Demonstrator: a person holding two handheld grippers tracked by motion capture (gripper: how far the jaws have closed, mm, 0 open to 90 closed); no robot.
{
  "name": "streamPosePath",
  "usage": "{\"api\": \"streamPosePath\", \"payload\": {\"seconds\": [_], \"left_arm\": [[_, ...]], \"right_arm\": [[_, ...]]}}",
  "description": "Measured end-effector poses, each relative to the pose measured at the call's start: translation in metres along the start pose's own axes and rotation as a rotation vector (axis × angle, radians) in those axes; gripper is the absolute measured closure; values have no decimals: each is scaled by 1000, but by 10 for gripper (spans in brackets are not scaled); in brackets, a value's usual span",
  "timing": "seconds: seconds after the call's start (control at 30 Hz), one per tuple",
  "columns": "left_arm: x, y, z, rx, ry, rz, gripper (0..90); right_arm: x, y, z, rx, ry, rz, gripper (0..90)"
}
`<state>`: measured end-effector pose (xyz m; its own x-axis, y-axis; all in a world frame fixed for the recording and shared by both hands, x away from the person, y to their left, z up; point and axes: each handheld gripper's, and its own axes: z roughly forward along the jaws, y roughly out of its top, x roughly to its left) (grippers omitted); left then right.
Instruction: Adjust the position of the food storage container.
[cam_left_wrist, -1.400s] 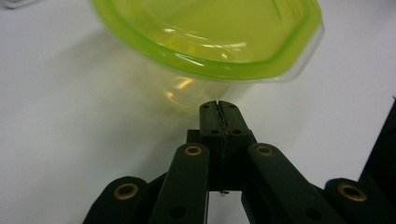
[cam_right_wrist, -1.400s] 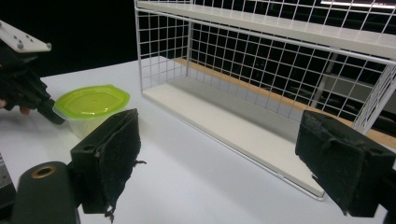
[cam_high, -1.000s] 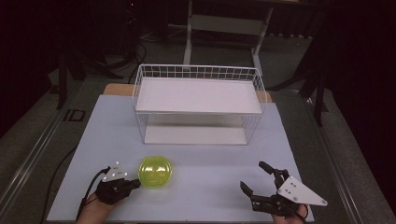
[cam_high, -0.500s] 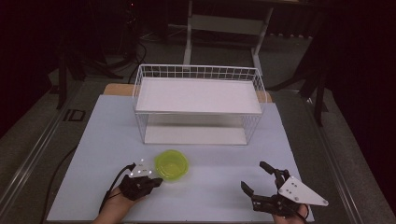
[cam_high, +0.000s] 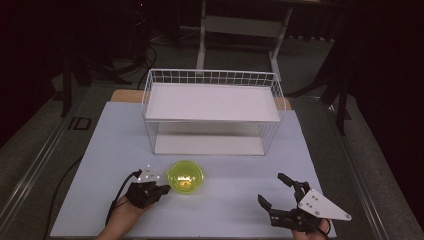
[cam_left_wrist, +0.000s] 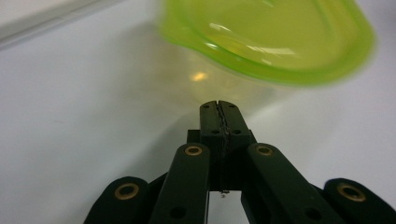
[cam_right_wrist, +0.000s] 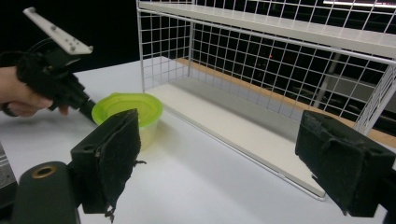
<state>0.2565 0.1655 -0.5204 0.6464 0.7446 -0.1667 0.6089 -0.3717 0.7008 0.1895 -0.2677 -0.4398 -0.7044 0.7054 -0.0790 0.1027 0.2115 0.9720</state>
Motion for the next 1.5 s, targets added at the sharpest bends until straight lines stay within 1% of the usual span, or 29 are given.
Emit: {"api": "streamPosePath", "payload": {"seconds": [0.03,0.07,0.13,0.2,0.23,0.27,0.3,0.33,0.43,0.5,0.57,0.6,0.67,0.83,0.87,0.97,1.03,1.07,1.1,1.13,1.2,1.27,1.3,1.37,1.43,1.5], "left_arm": [[4,2,1,-2,10,-6,900],[8,5,2,-9,10,-17,900],[14,10,6,-23,13,-23,900],[17,16,11,-28,9,-23,900],[18,18,13,-25,-3,-28,900],[17,20,16,-20,-3,-22,900],[16,21,19,-11,-5,-17,900],[15,22,21,-8,-19,-19,900],[10,23,25,-3,-39,-14,900],[6,22,25,-10,-59,-29,900],[1,22,26,-8,-67,-17,900],[-2,23,27,1,-77,-17,900],[-8,23,29,14,-82,-9,900],[-22,21,33,28,-132,-15,900],[-26,20,34,34,-134,-5,900],[-35,18,36,43,-163,7,900],[-38,18,38,51,-177,-3,900],[-38,18,39,49,-181,-18,900],[-38,17,39,49,-175,-20,900],[-38,17,38,49,-160,-12,900],[-35,17,34,31,-171,-39,900],[-33,17,31,14,-169,-59,900],[-33,18,31,13,-171,-61,900],[-35,20,32,22,-162,-54,900],[-37,22,35,25,-165,-45,900],[-40,25,39,22,-174,-49,900]], "right_arm": [[0,0,0,0,-1,0,139],[0,0,0,0,-1,2,140],[-1,0,0,0,-3,5,140],[-1,0,0,-1,-2,3,140],[-1,0,0,0,-4,2,140],[-1,0,0,-1,-2,5,140],[-1,0,0,-2,-1,6,140],[-1,0,-1,-3,-3,5,140],[-2,0,-1,-6,-1,6,140],[-2,0,-2,-7,-1,6,140],[-2,0,-1,-7,1,7,140],[-2,0,-1,-9,2,5,140],[-2,0,-1,-7,3,4,140],[-2,1,-2,-10,3,5,140],[-2,1,-2,-10,3,5,140],[-2,0,-2,-8,3,10,141],[-2,1,-2,-6,4,8,140],[-1,1,-2,-8,5,5,140],[-1,1,-2,-10,5,4,140],[-1,1,-2,-10,4,1,140],[-1,1,-2,-13,3,0,140],[-1,1,-2,-10,3,4,140],[-1,1,-2,-8,3,6,140],[-2,0,-1,-6,5,8,140],[-1,0,0,-4,7,3,140],[1,1,0,-4,6,-2,140]]}}
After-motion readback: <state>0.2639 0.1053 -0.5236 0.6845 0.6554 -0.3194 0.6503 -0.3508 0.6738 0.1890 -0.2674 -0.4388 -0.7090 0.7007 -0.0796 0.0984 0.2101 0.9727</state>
